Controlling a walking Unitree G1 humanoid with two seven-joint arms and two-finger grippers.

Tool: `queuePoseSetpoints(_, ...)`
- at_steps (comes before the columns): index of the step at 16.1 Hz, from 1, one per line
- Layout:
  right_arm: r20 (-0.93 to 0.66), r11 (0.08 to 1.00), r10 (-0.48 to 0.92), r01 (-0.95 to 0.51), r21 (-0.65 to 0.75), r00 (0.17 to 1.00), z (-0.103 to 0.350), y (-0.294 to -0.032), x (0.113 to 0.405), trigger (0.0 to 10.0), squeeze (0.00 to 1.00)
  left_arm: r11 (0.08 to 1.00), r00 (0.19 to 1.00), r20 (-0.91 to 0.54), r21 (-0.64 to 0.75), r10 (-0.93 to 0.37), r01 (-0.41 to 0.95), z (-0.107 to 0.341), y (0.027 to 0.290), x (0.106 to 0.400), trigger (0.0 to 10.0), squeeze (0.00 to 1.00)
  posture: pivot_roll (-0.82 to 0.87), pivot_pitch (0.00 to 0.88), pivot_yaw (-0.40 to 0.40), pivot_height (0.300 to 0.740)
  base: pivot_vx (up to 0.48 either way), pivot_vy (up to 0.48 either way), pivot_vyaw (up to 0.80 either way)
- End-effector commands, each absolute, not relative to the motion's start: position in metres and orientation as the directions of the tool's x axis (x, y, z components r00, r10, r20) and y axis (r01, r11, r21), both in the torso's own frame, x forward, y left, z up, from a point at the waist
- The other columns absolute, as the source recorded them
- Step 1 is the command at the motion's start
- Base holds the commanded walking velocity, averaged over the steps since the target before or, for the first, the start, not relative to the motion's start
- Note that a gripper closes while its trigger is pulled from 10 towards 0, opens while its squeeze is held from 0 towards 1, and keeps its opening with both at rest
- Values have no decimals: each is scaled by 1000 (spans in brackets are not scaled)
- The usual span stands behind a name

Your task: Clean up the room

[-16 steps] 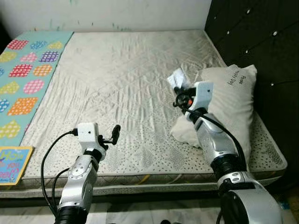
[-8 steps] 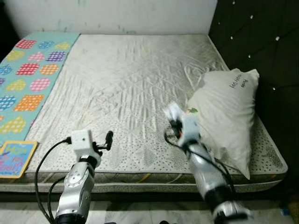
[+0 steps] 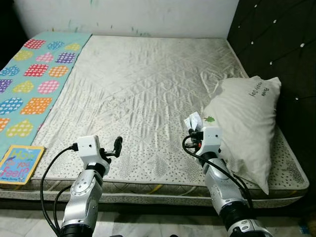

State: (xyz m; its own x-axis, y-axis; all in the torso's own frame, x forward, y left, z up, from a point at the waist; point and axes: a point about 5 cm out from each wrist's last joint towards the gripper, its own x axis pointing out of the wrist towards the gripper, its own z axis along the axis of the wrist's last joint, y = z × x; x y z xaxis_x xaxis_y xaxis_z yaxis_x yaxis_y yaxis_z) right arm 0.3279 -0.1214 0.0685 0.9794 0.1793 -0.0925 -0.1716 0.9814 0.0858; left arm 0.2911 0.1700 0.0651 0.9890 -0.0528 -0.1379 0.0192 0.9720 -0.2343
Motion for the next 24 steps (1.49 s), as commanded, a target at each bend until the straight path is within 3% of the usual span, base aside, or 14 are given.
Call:
queuePoseSetpoints(1,-77,981,182,-176,87,980,72,-121,328,10000,0,970,989,-143,-243,-50,14,65,171,290,10000,0,72,102,-30,740,0,0,0)
queuePoseSetpoints(14,-85,980,188,-181,82,978,73,-120,329,10000,0,958,990,-121,-286,-71,34,70,170,292,10000,0,67,121,-40,740,0,0,0)
queuePoseSetpoints(17,-85,980,186,-179,87,979,73,-121,329,10000,0,956,990,-122,-292,-72,33,71,169,291,10000,0,68,127,-41,740,0,0,-517)
queuePoseSetpoints(24,-99,979,188,-178,102,977,72,-122,330,10000,0,951,989,-126,-308,-76,33,70,169,291,10000,0,71,123,-49,740,0,318,0)
